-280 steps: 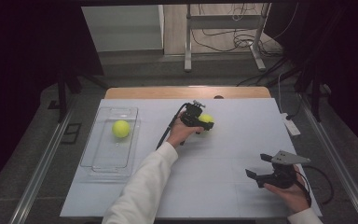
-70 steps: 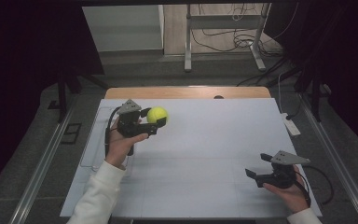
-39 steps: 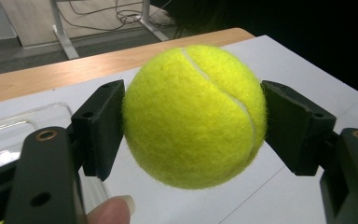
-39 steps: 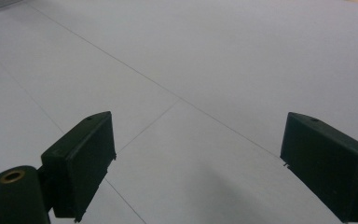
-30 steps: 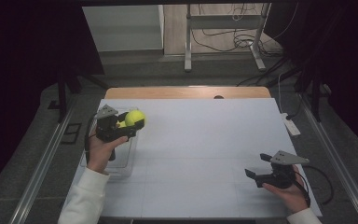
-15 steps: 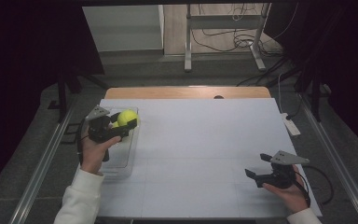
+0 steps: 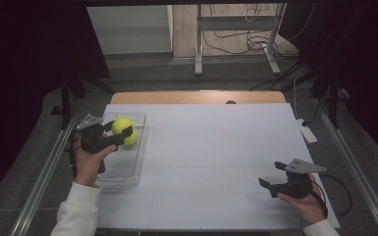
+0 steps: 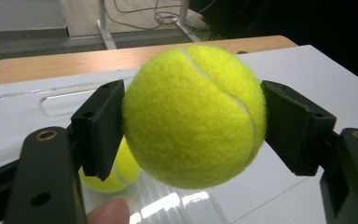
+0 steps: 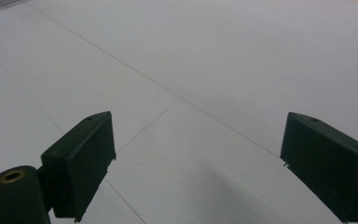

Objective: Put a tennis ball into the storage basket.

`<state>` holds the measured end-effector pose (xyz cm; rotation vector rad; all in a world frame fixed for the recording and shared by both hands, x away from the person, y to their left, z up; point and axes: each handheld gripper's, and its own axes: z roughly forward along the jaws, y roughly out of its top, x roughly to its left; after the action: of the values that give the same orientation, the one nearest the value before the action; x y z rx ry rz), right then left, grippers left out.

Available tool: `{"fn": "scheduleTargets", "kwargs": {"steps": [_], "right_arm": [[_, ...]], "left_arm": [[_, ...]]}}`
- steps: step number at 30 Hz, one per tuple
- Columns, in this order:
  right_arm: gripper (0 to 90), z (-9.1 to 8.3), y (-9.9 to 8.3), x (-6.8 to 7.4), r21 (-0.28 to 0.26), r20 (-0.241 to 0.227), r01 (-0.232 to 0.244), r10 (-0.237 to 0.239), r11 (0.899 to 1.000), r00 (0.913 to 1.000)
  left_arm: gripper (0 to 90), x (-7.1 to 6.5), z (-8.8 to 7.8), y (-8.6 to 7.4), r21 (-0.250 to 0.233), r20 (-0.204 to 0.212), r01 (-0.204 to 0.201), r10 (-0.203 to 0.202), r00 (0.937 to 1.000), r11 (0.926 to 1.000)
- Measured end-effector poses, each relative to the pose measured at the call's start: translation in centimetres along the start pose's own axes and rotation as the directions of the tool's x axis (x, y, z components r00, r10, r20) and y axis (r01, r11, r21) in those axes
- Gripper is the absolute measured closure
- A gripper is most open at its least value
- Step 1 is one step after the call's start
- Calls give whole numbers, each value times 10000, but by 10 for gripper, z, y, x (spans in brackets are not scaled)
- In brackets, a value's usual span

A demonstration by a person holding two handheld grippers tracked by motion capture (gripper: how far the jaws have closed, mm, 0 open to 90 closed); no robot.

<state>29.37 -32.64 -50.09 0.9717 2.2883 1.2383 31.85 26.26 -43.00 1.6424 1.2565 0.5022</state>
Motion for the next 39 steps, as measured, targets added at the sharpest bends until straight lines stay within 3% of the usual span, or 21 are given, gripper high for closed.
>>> {"fn": "scheduleTargets", "kwargs": {"steps": [12, 22, 34, 39], "right_arm": [[104, 1, 0, 0, 5, -7, 26, -26, 10000, 10000], [104, 1, 0, 0, 32, -17, 42, -42, 10000, 10000], [103, 2, 0, 0, 64, -19, 53, -53, 10000, 10000], [104, 2, 0, 0, 64, -18, 56, -56, 10000, 10000]], "left_arm": [[268, 18, -11, -8, 46, -546, 386, -382, 9978, 9992], [268, 31, -9, -16, 515, -998, 673, -619, 9931, 9964], [268, 38, -2, -22, 1004, -1322, 662, -527, 9898, 9927], [267, 39, 3, -26, 1477, -1477, 596, -376, 9883, 9872]]}}
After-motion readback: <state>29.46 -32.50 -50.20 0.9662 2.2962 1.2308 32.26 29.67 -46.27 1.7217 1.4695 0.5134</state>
